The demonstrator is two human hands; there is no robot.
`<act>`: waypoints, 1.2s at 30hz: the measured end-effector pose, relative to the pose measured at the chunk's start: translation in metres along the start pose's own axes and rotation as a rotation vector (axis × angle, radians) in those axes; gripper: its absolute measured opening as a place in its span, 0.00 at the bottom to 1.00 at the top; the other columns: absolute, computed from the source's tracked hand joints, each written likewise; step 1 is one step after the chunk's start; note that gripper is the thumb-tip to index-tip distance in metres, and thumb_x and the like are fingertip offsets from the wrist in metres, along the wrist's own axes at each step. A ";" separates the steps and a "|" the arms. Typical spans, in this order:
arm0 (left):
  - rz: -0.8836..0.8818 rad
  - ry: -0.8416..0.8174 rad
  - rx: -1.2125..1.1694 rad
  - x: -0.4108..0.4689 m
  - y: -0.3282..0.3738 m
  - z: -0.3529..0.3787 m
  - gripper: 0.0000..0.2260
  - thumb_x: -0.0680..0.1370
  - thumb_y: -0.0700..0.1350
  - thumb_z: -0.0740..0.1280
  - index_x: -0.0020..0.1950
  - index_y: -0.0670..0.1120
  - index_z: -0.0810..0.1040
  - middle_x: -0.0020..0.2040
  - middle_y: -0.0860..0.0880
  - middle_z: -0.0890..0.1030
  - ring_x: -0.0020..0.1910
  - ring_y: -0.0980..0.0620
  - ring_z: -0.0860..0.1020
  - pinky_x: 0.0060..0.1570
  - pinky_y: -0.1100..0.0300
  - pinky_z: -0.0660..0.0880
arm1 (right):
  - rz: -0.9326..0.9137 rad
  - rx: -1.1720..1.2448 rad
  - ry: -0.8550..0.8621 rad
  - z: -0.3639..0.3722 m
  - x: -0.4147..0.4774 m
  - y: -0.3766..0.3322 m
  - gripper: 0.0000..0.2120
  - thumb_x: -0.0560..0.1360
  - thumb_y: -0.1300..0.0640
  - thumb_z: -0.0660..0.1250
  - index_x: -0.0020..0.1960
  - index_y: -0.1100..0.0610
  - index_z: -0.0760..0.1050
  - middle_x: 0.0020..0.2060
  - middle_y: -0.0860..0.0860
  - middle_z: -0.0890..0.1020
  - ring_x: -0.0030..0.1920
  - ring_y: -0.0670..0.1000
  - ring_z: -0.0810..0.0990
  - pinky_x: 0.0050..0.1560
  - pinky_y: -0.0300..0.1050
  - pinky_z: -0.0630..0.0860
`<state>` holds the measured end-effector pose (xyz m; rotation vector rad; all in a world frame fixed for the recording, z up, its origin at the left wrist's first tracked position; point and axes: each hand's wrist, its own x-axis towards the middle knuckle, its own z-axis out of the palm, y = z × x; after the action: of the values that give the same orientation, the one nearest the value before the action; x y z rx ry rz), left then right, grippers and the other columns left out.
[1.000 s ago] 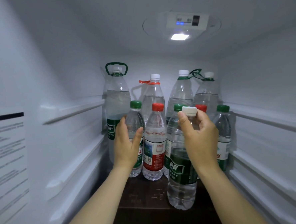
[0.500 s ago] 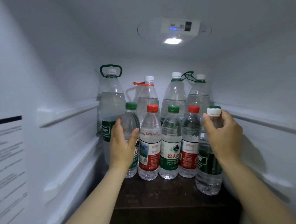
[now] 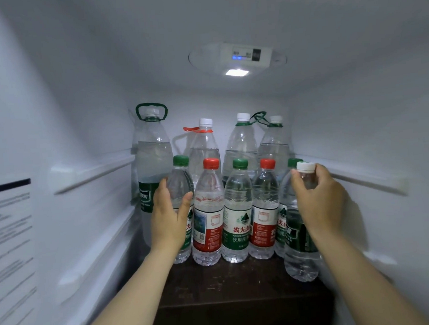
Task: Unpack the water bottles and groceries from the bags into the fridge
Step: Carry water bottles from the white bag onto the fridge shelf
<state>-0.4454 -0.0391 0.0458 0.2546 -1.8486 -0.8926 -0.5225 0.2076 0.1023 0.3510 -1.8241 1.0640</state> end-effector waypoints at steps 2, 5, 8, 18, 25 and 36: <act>-0.008 -0.007 -0.012 -0.001 0.003 -0.002 0.33 0.77 0.60 0.58 0.77 0.48 0.52 0.77 0.47 0.58 0.74 0.47 0.61 0.67 0.50 0.64 | 0.001 0.000 -0.010 0.001 -0.001 0.000 0.08 0.77 0.49 0.66 0.46 0.54 0.74 0.34 0.45 0.77 0.32 0.39 0.73 0.30 0.35 0.65; -0.024 -0.026 -0.014 -0.003 0.007 -0.005 0.32 0.78 0.58 0.59 0.77 0.49 0.51 0.77 0.47 0.57 0.74 0.47 0.61 0.67 0.50 0.64 | 0.002 -0.015 -0.036 0.000 -0.001 -0.002 0.09 0.78 0.49 0.65 0.48 0.55 0.74 0.35 0.47 0.79 0.31 0.40 0.74 0.29 0.35 0.65; -0.052 -0.047 -0.035 -0.001 0.010 -0.008 0.32 0.78 0.58 0.61 0.77 0.49 0.52 0.77 0.48 0.57 0.74 0.47 0.60 0.68 0.51 0.62 | 0.014 -0.061 -0.089 -0.007 0.002 -0.005 0.10 0.78 0.48 0.64 0.48 0.56 0.73 0.35 0.47 0.78 0.31 0.41 0.72 0.29 0.36 0.63; -0.112 0.079 0.007 -0.011 0.040 -0.022 0.32 0.75 0.54 0.67 0.74 0.41 0.61 0.73 0.42 0.62 0.72 0.43 0.63 0.69 0.49 0.64 | 0.110 -0.202 -0.328 -0.041 0.002 -0.027 0.29 0.72 0.35 0.65 0.63 0.53 0.71 0.53 0.48 0.81 0.46 0.49 0.79 0.47 0.50 0.80; 0.101 -0.081 -0.116 -0.059 0.077 -0.035 0.27 0.75 0.46 0.69 0.72 0.47 0.64 0.70 0.51 0.66 0.68 0.54 0.66 0.65 0.59 0.66 | 0.018 -0.393 -0.344 -0.077 -0.030 -0.051 0.26 0.75 0.48 0.68 0.68 0.57 0.66 0.60 0.52 0.75 0.51 0.49 0.73 0.46 0.40 0.69; 0.243 -0.556 -0.179 -0.133 0.096 -0.042 0.26 0.75 0.49 0.69 0.71 0.56 0.65 0.65 0.60 0.67 0.62 0.65 0.65 0.59 0.68 0.62 | -0.059 -0.629 -0.592 -0.161 -0.124 -0.074 0.20 0.76 0.49 0.65 0.66 0.49 0.69 0.60 0.48 0.76 0.61 0.51 0.74 0.58 0.47 0.73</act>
<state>-0.3274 0.0813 0.0253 -0.3598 -2.2236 -1.0148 -0.3184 0.2665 0.0612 0.3513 -2.5373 0.3028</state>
